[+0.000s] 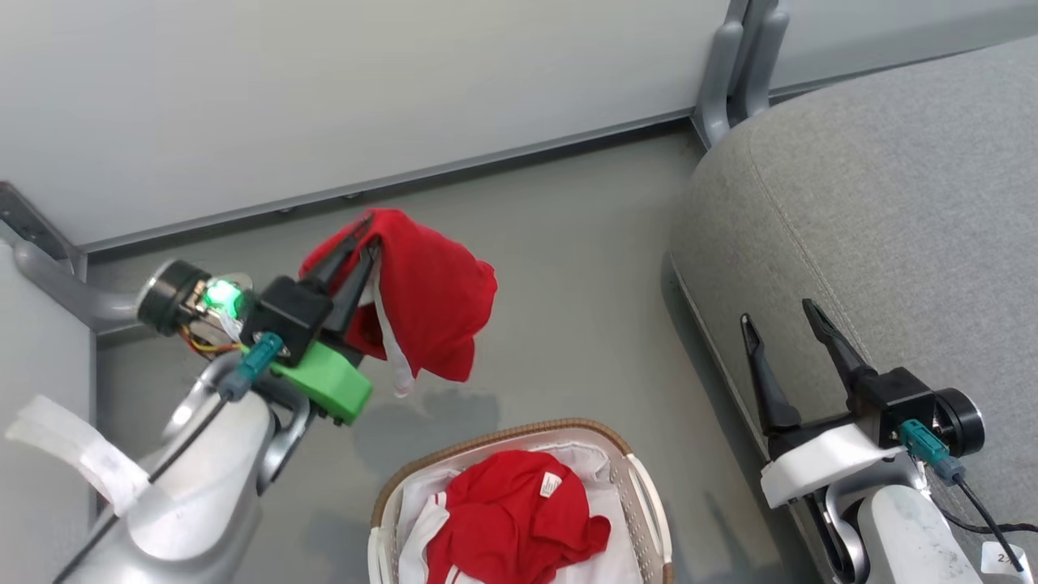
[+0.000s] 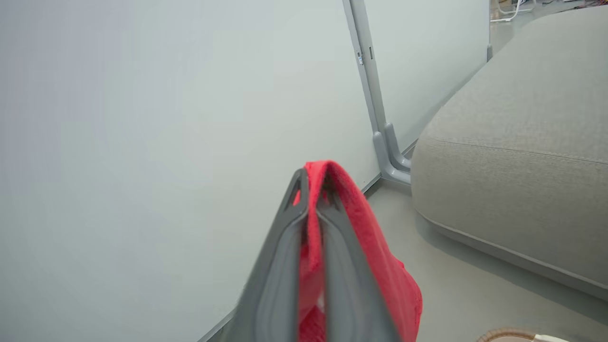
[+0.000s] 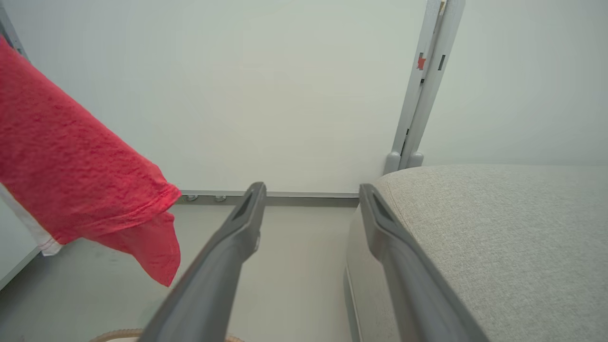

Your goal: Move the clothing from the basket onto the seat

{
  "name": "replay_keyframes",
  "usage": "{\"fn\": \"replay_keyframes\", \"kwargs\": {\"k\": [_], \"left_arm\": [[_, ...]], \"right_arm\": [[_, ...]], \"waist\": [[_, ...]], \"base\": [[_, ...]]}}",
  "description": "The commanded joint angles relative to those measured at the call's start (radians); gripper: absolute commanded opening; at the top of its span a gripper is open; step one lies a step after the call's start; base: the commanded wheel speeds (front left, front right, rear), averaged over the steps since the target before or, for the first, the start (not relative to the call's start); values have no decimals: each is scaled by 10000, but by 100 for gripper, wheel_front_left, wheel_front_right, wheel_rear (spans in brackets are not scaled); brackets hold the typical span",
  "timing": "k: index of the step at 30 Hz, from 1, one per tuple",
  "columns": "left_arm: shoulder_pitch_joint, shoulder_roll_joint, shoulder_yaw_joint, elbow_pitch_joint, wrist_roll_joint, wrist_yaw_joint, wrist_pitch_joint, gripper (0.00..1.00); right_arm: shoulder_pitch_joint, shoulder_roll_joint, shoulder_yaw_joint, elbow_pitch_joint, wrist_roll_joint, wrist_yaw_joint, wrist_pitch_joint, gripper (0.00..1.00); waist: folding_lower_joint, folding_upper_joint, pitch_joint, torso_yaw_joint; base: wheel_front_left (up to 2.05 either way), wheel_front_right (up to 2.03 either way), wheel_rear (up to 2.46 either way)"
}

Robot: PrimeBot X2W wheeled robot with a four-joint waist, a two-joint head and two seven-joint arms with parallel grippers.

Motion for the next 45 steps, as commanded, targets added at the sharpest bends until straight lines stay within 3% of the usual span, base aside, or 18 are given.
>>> {"fn": "replay_keyframes", "kwargs": {"k": [1,11,19,25,33,45], "left_arm": [[-377,176,-3,-40,-136,-57,76,0],[-2225,945,-417,-230,-435,-63,687,0],[-3212,866,-935,-581,-668,-67,1235,0],[-3915,605,-1534,-614,-827,-66,1662,0],[-4661,-145,-2061,-97,-890,-67,1788,0],[-5173,-1352,-2869,594,-1086,-46,1785,0]], "right_arm": [[136,-38,83,19,-100,-10,-21,100],[137,-37,854,39,-152,-10,-23,100],[-265,-35,2012,-105,62,-10,-21,100],[-737,-38,3205,-252,439,-10,-21,100],[-1475,-43,4434,-89,1002,-10,-21,100],[-1938,-32,3864,334,659,-10,-21,100]], "waist": [[0,0,-569,240],[0,0,-1030,297],[0,0,-1242,523],[0,0,-1339,763],[0,0,-1436,1152],[0,0,-1573,1811]], "base": [[0,0,0],[0,0,0],[0,0,0],[0,0,0],[0,0,0],[0,0,0]]}}
